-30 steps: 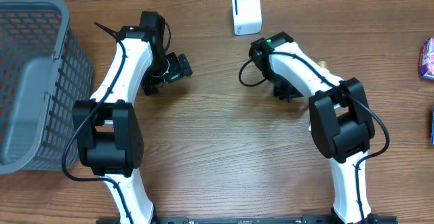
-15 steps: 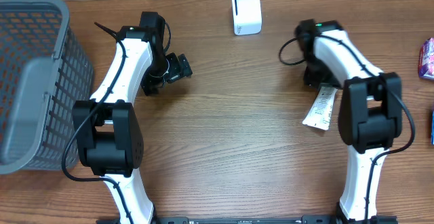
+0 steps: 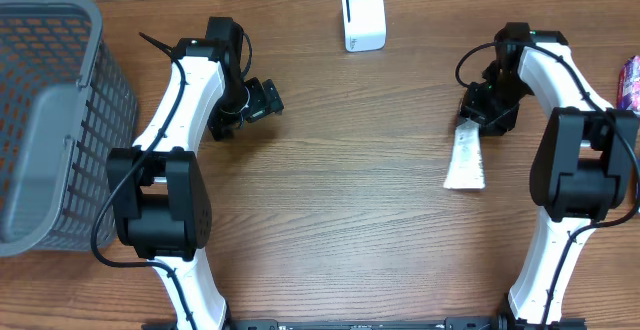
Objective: Scan the item barcode
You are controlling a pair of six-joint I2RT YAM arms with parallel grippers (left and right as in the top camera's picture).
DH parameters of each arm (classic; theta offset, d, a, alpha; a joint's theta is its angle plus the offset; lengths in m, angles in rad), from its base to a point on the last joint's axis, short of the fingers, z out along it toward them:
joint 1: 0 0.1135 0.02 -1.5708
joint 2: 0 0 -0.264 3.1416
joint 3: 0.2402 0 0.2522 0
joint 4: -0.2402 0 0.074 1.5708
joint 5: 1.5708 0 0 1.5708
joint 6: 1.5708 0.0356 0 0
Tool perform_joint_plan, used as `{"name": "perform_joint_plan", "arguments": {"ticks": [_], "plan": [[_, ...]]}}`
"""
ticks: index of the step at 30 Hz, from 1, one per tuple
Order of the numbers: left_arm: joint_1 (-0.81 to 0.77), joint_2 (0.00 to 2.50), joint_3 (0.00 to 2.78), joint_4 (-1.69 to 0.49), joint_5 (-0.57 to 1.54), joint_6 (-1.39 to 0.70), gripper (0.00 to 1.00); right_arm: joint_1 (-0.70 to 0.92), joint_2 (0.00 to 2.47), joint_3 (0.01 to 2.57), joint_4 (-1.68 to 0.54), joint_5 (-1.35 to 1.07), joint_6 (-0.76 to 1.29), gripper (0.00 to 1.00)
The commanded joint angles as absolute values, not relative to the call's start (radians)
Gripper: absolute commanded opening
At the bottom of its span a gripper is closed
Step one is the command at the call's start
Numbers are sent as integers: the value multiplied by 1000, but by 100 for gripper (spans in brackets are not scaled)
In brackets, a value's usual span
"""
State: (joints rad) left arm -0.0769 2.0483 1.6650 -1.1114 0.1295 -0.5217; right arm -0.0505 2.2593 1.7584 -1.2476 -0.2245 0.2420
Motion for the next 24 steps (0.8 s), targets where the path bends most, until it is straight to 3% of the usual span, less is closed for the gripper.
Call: {"name": "perform_joint_plan", "arguments": {"ticks": [1, 2, 5, 11, 20, 24], "plan": [[-79, 2053, 1671, -1114, 119, -519, 100, -36, 2246, 1758, -1252, -276, 236, 41], [-79, 2053, 1671, -1114, 119, -519, 100, -36, 2245, 1768, -1263, -252, 243, 31], [-79, 2053, 1671, -1114, 119, -519, 100, -32, 2233, 1793, -1295, -172, 265, 15], [-79, 2053, 1671, -1110, 119, -520, 100, -10, 2193, 1824, -1361, -60, 288, 14], [-79, 2053, 1671, -1100, 120, -520, 100, 144, 2188, 1820, -1465, 488, 616, 6], [-79, 2053, 1671, -1099, 120, -520, 100, 220, 2191, 1781, -1438, 608, 710, 6]]}}
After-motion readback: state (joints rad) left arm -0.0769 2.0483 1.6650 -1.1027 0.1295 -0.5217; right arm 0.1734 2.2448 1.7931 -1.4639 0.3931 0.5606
